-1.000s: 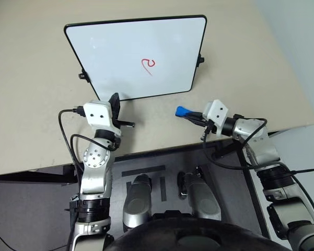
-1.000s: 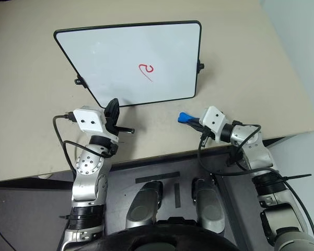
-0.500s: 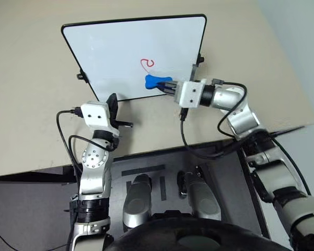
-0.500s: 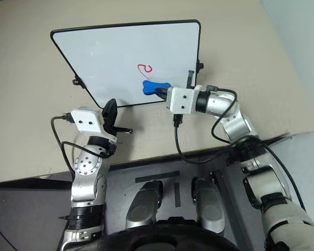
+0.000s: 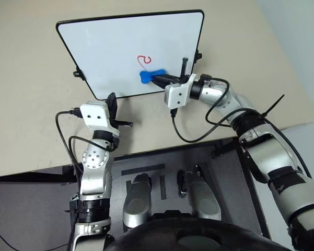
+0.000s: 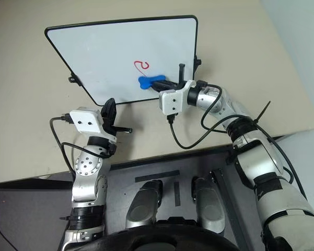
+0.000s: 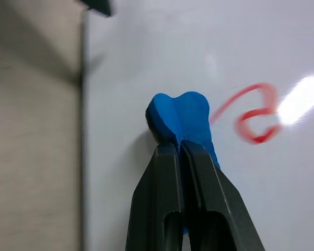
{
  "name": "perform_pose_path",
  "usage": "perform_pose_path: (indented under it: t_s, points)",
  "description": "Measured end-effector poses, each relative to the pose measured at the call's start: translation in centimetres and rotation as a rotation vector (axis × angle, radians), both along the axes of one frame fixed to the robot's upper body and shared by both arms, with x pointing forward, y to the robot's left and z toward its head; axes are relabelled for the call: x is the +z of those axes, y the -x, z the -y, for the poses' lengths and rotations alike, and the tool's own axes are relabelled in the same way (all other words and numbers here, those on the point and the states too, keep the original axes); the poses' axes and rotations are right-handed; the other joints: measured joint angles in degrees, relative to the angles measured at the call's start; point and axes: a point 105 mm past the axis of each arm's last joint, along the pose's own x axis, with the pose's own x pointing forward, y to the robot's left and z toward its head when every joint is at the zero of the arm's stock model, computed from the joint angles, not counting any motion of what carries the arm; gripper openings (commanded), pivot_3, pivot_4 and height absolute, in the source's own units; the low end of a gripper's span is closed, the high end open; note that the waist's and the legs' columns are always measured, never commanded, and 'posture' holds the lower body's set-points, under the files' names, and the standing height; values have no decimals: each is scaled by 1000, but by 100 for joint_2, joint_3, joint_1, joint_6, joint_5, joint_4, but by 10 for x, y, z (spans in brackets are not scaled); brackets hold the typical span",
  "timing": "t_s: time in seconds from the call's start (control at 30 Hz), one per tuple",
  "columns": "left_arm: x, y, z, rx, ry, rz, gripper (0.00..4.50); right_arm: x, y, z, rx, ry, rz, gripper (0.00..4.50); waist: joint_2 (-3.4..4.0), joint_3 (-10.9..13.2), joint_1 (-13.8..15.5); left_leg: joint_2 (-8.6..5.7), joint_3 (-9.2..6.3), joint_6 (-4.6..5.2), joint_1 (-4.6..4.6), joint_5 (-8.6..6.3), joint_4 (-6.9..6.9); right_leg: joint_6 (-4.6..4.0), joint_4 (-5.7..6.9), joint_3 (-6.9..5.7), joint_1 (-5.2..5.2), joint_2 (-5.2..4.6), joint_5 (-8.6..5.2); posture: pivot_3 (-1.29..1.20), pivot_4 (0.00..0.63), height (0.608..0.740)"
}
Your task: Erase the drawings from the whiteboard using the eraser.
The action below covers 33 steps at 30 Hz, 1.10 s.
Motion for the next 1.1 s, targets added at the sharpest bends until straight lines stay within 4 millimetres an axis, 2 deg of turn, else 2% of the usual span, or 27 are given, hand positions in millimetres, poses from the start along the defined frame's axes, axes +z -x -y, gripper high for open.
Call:
perform_pose_path:
  t_s: [0.3, 0.37, 0.5, 0.67, 0.77, 1.0, 1.1]
  points:
    - [1, -1, 2, -9, -1, 3, 0, 42, -10, 7, -58, -153, 150, 19, 0, 0, -1, 5, 0, 7, 4, 7, 2, -3, -3, 0, 0, 1, 24, 0, 150, 740]
    - [1, -1, 2, -11, -1, 4, 0, 44, -10, 7, -57, -154, 156, 19, 0, 0, -1, 7, 0, 7, 5, 7, 2, 0, -5, -1, 0, 4, 22, 0, 150, 740]
    - [0, -2, 3, -18, -1, -1, 0, 38, -7, 4, -37, -139, 129, 19, 0, 0, -12, 7, 1, 7, 7, 7, 2, 5, -10, 1, 0, 4, 19, 0, 150, 740]
    - [0, -4, 5, -27, -2, 3, 0, 1, 1, -1, -4, -58, 6, 19, 0, 0, -20, 6, 3, 6, 9, 7, 2, 6, -12, 3, 1, 5, 17, 0, 150, 740]
    - [1, -4, 5, -28, -3, 6, 0, -9, 2, -3, 9, -16, -29, 19, 0, 0, -22, 6, 3, 5, 8, 6, 2, 6, -12, 3, 1, 5, 17, 0, 150, 740]
    - [1, -4, 6, -32, -3, 6, 0, -9, 3, -7, 13, -15, -33, 19, 0, 0, -28, 7, 3, 4, 8, 5, 1, 6, -13, 4, 0, 5, 17, 0, 150, 740]
    - [1, -4, 7, -35, -3, 7, 0, 0, 2, -10, 16, -38, 4, 19, 2, 1, -31, 7, 3, 3, 4, 4, 0, 6, -13, 4, -6, 5, 17, 0, 150, 740]
